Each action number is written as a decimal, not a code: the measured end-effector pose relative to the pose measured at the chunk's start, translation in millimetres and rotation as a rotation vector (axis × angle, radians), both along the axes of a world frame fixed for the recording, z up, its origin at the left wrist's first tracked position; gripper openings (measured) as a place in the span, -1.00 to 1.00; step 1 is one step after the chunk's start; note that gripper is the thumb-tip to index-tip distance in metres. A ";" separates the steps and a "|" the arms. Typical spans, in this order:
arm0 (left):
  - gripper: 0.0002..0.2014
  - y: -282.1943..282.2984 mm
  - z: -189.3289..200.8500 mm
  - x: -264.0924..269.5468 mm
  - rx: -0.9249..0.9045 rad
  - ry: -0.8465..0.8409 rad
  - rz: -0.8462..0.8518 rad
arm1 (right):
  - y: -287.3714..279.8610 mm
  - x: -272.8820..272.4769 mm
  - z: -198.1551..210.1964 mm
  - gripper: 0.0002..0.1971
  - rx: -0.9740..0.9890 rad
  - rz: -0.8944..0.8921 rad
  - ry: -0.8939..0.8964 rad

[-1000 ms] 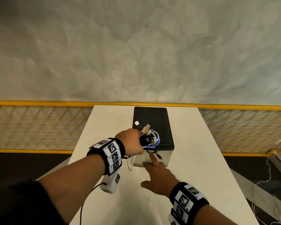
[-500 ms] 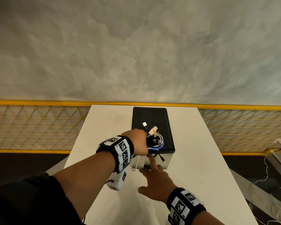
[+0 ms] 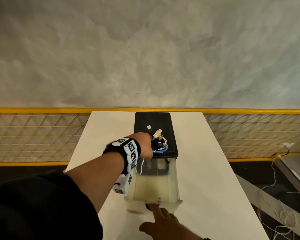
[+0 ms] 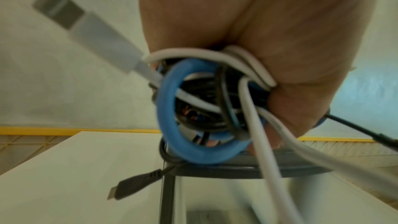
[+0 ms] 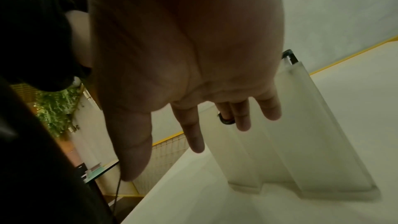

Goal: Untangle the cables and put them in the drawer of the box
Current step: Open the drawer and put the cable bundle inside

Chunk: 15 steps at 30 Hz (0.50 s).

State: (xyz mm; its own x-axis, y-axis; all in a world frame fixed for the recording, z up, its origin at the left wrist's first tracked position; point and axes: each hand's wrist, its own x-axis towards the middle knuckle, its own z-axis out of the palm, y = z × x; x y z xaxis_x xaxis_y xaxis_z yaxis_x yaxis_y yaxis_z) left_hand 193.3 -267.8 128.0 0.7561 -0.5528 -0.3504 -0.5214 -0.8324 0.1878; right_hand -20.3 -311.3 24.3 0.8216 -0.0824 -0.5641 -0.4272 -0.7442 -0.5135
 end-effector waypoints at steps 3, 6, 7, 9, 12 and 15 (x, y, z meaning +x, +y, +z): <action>-0.82 -2.3 1.2 -7.0 0.017 -0.028 -0.044 | 2.3 -3.2 -1.3 -0.28 0.048 -0.044 0.039; -0.88 -4.2 -1.6 -25.3 -0.021 -0.096 -0.111 | 3.1 -1.3 -2.3 -0.30 0.019 -0.045 0.056; -0.88 -5.9 -3.6 -33.1 -0.049 -0.096 -0.139 | 3.4 -0.7 -2.2 -0.30 0.019 -0.043 0.063; -0.87 -10.9 -11.4 -48.1 -0.083 -0.039 -0.193 | 3.3 2.1 -1.9 -0.30 0.042 -0.046 0.086; -0.87 -20.2 -27.8 -61.0 -0.153 0.090 -0.151 | 2.1 5.0 -0.1 -0.34 0.056 -0.065 0.092; -0.86 -17.8 -43.7 -60.9 -0.172 0.164 -0.075 | 6.5 5.0 0.1 -0.37 0.062 -0.070 0.089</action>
